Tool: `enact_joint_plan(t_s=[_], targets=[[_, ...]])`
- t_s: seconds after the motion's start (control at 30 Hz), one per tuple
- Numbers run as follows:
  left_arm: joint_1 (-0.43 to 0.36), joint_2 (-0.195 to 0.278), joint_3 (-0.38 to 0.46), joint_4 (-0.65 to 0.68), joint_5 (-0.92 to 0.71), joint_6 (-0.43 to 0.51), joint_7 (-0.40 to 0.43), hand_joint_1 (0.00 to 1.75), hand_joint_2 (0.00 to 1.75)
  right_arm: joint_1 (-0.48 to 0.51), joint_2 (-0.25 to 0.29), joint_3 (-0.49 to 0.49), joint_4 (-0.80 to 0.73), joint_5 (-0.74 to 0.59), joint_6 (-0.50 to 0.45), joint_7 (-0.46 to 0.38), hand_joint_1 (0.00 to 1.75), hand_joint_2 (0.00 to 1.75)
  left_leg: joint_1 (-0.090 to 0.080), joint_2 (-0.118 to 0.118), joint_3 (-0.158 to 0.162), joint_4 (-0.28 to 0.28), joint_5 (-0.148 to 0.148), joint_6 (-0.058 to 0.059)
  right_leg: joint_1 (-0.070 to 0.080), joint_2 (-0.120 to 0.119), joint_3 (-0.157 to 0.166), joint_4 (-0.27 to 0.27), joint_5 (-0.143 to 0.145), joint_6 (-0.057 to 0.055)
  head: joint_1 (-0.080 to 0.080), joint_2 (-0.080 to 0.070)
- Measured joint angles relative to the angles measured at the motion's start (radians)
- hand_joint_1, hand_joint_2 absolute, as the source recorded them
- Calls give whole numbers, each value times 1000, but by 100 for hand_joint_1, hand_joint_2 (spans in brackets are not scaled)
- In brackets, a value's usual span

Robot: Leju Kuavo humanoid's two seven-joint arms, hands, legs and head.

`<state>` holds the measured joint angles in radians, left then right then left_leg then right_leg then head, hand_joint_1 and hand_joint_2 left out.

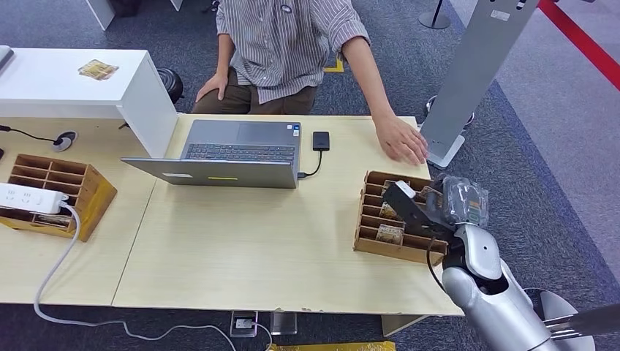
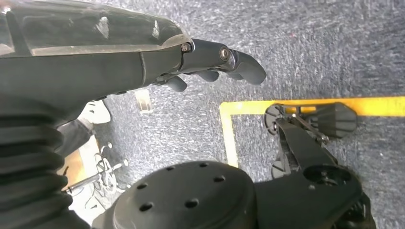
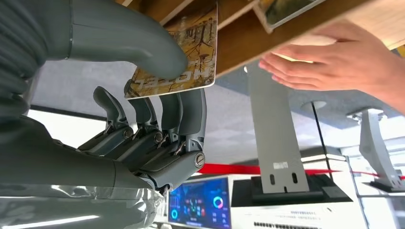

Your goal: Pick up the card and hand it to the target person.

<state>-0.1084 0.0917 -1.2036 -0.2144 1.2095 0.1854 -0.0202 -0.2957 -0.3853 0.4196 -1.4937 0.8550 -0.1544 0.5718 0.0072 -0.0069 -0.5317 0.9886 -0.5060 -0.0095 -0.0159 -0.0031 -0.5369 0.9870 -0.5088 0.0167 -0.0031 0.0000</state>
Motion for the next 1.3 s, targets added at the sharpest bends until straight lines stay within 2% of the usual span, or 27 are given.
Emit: enact_joint_plan(t_s=[0.1, 0.17, 0.27, 0.37, 0.43, 0.57, 0.7, 0.77, 0.87, 1.23, 1.3], targets=[[1, 5, 0, 0, 4, 0, 5, 0, 175, 7, -27, -20, -119, -26, 100, 26, 147, 175, 0, 0, 0, 0, 0, 0, 0, 0, 0, 0, 0, 0, 0, 0], [1, 6, 0, 0, 5, 0, 8, 0, 175, 10, -38, -31, -206, -20, 134, 30, 147, 175, 0, 0, 0, 0, 0, 0, 0, 0, 0, 0, 0, 0, 0, 0], [2, 6, 0, 0, 3, -2, 15, 0, 175, 12, -46, -38, -312, -4, 148, 13, 147, 175, 0, 0, 0, 0, 0, 0, 0, 0, 0, 0, 0, 0, 0, 0], [1, 6, 0, 0, -6, -10, 17, 0, 175, 12, -45, -33, -391, -8, 146, -47, 147, 175, 0, 0, 0, 0, 0, 0, 0, 0, 0, 0, 0, 0, 0, 0], [-1, 5, 0, 0, -13, -16, 15, 0, 175, 10, -36, -21, -412, -5, 107, -107, 147, 175, 0, 0, 0, 0, 0, 0, 0, 0, 1, 0, 0, 0, 0, 0], [-5, -1, -2, 0, -23, -23, 4, 0, 175, -12, 23, 33, -362, 16, -153, -277, 147, 175, 0, 0, -1, 0, 0, 0, 0, 0, 1, 0, 0, 0, 0, 0], [-7, -6, -3, 0, -23, -23, 0, 0, 175, -26, 72, 73, -263, 62, -365, -340, 147, 175, 0, -1, -1, 0, 0, 0, 0, -1, 1, 0, 0, 0, 1, 0], [-7, -7, -3, 0, -23, -23, 0, 0, 175, -32, 90, 84, -221, 72, -436, -352, 147, 175, 0, 0, -1, 0, 0, 0, 0, 0, 1, 0, 0, 0, 1, 0], [-7, -8, -3, 0, -23, -23, 4, 0, 175, -38, 110, 99, -161, 78, -476, -356, 147, 175, 0, -1, -1, 0, 0, 0, 0, 0, 1, 0, 0, 0, 1, 0], [-6, -8, -3, 0, -23, -53, -11, 0, 175, -44, 136, 121, -65, 85, -487, -338, 147, 175, 0, 0, -1, 0, 0, 0, 0, 0, 1, 0, 0, 0, 0, 0], [-6, -8, -3, 0, -23, -62, -25, 0, 175, -44, 138, 124, -53, 88, -487, -335, 73, 175, 0, 0, -1, 0, 0, 0, 0, 0, 1, 0, 0, 0, 0, 0]])
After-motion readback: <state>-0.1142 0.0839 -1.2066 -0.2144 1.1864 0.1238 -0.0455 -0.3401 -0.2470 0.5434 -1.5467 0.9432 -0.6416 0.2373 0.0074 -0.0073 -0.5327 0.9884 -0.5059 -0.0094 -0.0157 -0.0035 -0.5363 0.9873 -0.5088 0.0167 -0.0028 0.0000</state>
